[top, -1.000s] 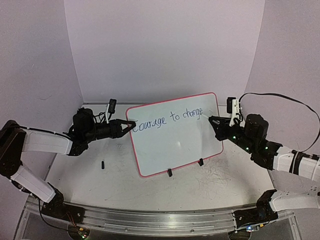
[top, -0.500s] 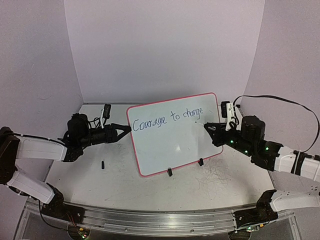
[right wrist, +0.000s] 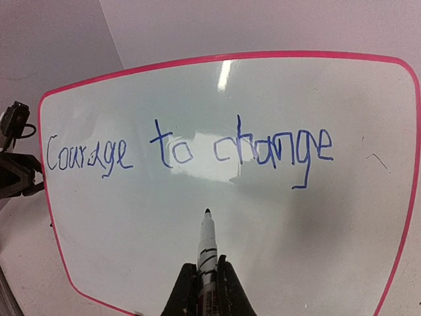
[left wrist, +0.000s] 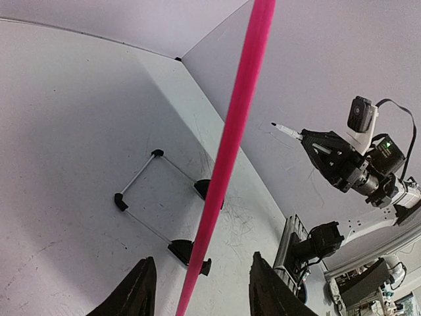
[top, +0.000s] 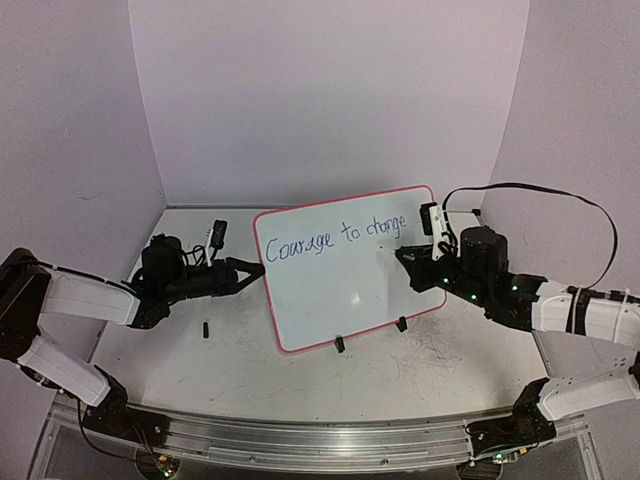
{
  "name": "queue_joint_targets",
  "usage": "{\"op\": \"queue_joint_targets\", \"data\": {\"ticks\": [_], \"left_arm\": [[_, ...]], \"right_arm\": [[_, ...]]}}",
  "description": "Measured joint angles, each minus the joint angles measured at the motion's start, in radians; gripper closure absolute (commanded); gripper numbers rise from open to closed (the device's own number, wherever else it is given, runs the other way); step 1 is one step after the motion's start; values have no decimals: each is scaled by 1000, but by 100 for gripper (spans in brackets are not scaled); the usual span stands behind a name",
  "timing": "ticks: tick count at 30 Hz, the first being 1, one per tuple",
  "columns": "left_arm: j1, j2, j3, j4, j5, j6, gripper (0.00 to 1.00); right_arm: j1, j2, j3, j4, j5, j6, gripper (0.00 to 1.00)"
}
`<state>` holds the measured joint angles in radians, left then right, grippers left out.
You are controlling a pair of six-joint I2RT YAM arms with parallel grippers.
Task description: Write a sentence on the whiteboard
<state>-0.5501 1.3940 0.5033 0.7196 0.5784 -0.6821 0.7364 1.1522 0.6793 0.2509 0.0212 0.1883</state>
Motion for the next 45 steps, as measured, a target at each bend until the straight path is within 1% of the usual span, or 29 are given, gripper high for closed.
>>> {"op": "queue_joint_targets", "data": {"ticks": [6, 11, 17, 20, 22, 27, 32, 38, 45], "left_arm": [[-1, 22, -8, 19, -5, -3, 55], [-1, 35, -10, 24, -6, -3, 59], [0, 46, -15, 41, -3, 0, 65], [1, 62, -15, 42, -3, 1, 65], [1, 71, -14, 41, -2, 1, 65], [11, 72, -14, 43, 4, 0, 55], [37, 71, -14, 44, 13, -2, 50], [46, 71, -1, 47, 14, -4, 50], [51, 71, 43, 49, 22, -4, 54]], "right_arm": [[0, 129, 43, 88, -23, -37, 100], [1, 199, 80, 150, -70, -52, 100], [10, 238, 114, 187, -100, -57, 100], [15, 244, 117, 200, -106, -57, 100], [16, 244, 117, 203, -109, -57, 100], [19, 244, 117, 205, -112, -57, 100], [22, 243, 117, 205, -113, -57, 100], [29, 240, 117, 206, -117, -55, 100], [58, 241, 117, 208, -124, -52, 100]]}}
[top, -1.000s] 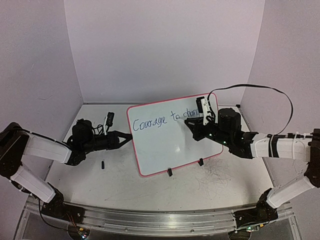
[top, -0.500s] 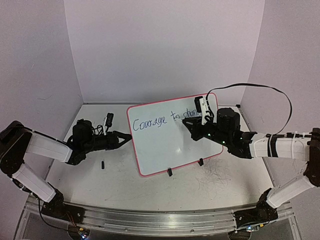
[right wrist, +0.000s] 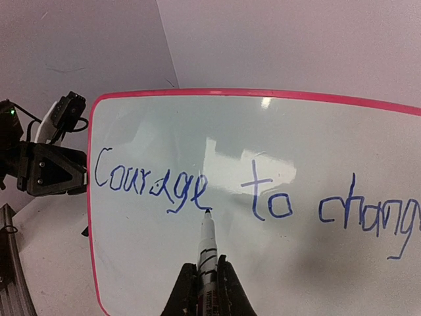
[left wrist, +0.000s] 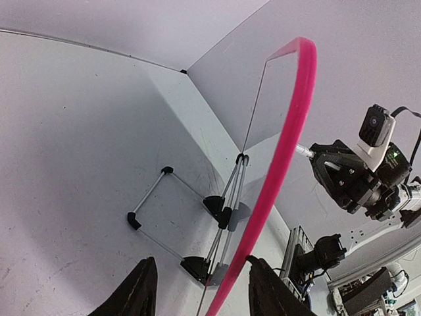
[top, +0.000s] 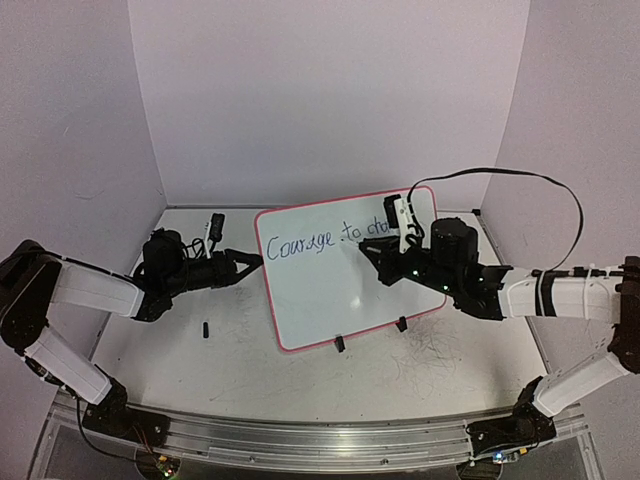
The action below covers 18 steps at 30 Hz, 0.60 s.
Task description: Write a sentence on the whiteboard
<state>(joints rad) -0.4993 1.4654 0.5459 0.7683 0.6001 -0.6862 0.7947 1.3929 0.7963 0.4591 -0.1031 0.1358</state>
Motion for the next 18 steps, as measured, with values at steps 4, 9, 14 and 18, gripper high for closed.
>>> {"op": "queue_joint_targets", "data": {"ticks": [4, 9, 14, 18], "left_arm": [[1, 0, 5, 0, 1, -1, 55], [1, 0, 5, 0, 1, -1, 57], [1, 0, 5, 0, 1, 0, 60], [1, 0, 5, 0, 2, 2, 61]], "right_arm": [[27, 14, 0, 10, -3, 0, 100], [73, 53, 1, 9, -2, -5, 100], [140, 87, 34, -7, 11, -28, 100], [201, 112, 54, -9, 42, -61, 100]]}}
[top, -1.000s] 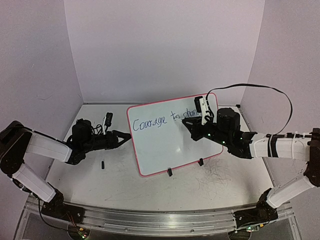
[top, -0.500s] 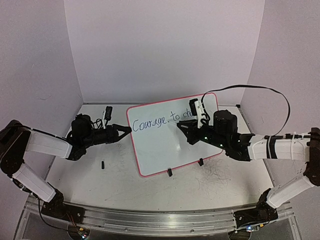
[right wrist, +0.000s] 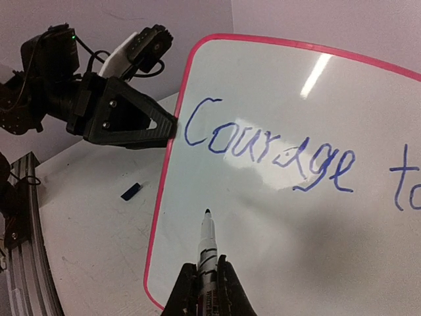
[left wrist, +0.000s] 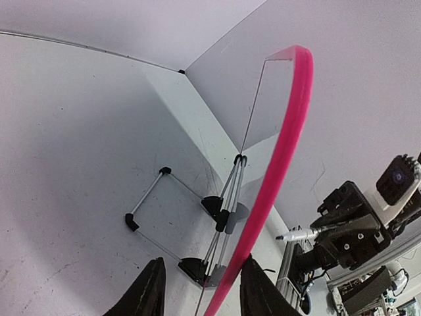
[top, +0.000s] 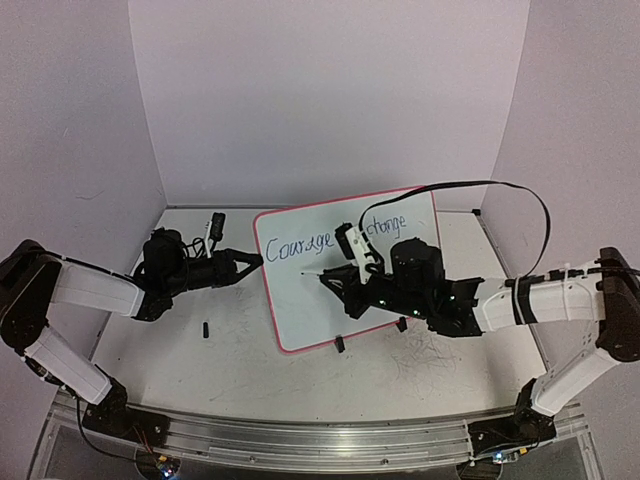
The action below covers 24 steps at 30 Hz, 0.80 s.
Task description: Write a sentence on the whiteboard
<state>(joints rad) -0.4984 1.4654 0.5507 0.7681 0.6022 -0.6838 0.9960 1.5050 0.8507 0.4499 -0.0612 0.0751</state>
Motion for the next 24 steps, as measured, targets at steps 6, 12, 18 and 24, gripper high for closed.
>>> {"op": "queue_joint_targets", "data": {"ticks": [6, 12, 18, 24], "left_arm": [[0, 0, 0, 0, 8, 3, 63], [0, 0, 0, 0, 25, 3, 63], [0, 0, 1, 0, 51, 9, 66], [0, 0, 18, 0, 67, 17, 74]], "right_arm": [[63, 66, 32, -17, 43, -37, 100], [77, 136, 106, -32, 77, -49, 100], [83, 164, 148, -32, 103, -50, 100], [86, 181, 155, -31, 119, -50, 100]]}}
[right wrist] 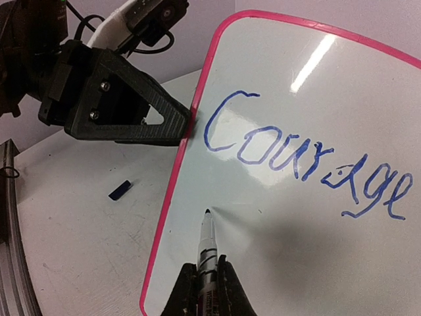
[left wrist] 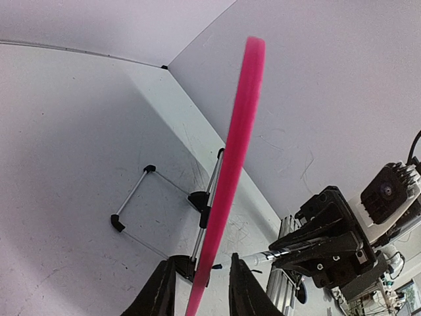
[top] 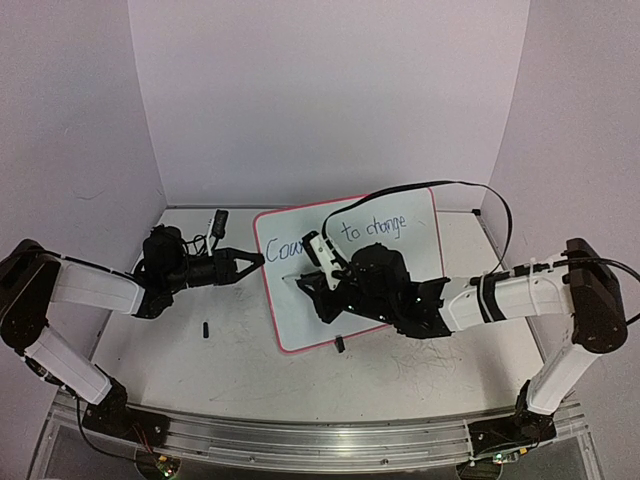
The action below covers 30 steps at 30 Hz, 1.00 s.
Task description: Write a sentence on the whiteboard
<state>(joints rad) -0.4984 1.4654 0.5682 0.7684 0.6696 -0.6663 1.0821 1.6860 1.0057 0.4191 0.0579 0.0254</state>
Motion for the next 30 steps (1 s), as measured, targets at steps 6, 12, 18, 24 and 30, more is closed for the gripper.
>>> {"op": "queue_joint_targets", "data": {"ticks": [6, 12, 18, 24, 30], "left_arm": [[-1, 2, 10, 0, 11, 11, 79], [-7, 14, 19, 0, 12, 13, 87], [-7, 24, 27, 1, 16, 18, 92], [-7, 30, 35, 2, 17, 42, 95], [-7, 30, 35, 2, 16, 54, 96]], "right_arm": [[2, 1, 0, 8, 4, 0, 100], [3, 1, 0, 16, 9, 0, 100], [3, 15, 0, 37, 33, 1, 100], [3, 20, 0, 39, 52, 0, 100], [7, 25, 0, 47, 67, 1, 100]]}}
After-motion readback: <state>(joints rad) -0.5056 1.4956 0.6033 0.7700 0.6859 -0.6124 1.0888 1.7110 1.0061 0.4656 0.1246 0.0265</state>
